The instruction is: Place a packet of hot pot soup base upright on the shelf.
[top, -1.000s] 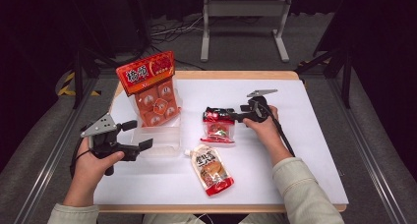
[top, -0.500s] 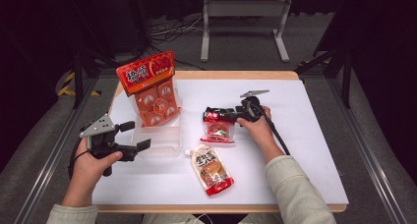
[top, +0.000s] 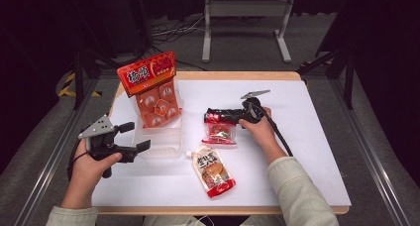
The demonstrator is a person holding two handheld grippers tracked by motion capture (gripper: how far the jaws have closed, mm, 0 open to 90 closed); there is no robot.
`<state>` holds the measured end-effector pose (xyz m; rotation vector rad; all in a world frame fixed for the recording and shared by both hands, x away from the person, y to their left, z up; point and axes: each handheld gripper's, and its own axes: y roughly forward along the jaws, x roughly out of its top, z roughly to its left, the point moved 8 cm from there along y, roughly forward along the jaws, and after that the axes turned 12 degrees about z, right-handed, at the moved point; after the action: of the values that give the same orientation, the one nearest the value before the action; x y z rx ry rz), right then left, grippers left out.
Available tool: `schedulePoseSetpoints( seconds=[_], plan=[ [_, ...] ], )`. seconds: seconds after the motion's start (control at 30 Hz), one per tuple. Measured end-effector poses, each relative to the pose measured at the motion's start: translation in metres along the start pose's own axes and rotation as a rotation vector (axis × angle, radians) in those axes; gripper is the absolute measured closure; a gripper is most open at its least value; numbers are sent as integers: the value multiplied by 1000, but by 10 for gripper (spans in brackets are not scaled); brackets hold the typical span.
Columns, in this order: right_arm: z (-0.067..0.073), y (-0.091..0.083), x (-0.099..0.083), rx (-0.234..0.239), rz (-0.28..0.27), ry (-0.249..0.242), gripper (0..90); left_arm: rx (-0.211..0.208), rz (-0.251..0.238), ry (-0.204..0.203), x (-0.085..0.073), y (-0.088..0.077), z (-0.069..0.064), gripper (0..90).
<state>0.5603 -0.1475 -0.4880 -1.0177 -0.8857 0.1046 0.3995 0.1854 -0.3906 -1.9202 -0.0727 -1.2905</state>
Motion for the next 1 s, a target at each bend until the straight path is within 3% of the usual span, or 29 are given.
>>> schedulePoseSetpoints(
  seconds=[0.23, 0.27, 0.3, 0.33, 0.37, 0.6, 0.7, 1.0],
  plan=[
    [2, 7, -5, -16, 51, -36, 732, -1, 2, 1, 0, 3, -1, 84],
    [2, 7, -6, -31, 52, -41, 809, 0, 4, 0, 0, 3, 0, 84],
    [2, 7, -6, -31, 52, -41, 809, 0, 4, 0, 0, 3, 0, 85],
    [1, 7, -6, -46, 55, -49, 880, 0, 3, 1, 0, 2, 0, 85],
    [1, 7, -6, -59, 63, -56, 896, 2, 4, 3, 0, 2, 0, 85],
    [4, 6, -5, -90, 63, -69, 900, 2, 6, 3, -1, 5, 0, 84],
    [5, 1, -4, -82, 48, -62, 900, -2, 9, -3, -2, 7, 0, 80],
    [16, -32, 7, -72, -43, -89, 900, -6, 18, 7, -1, 13, -2, 78]
  ],
)
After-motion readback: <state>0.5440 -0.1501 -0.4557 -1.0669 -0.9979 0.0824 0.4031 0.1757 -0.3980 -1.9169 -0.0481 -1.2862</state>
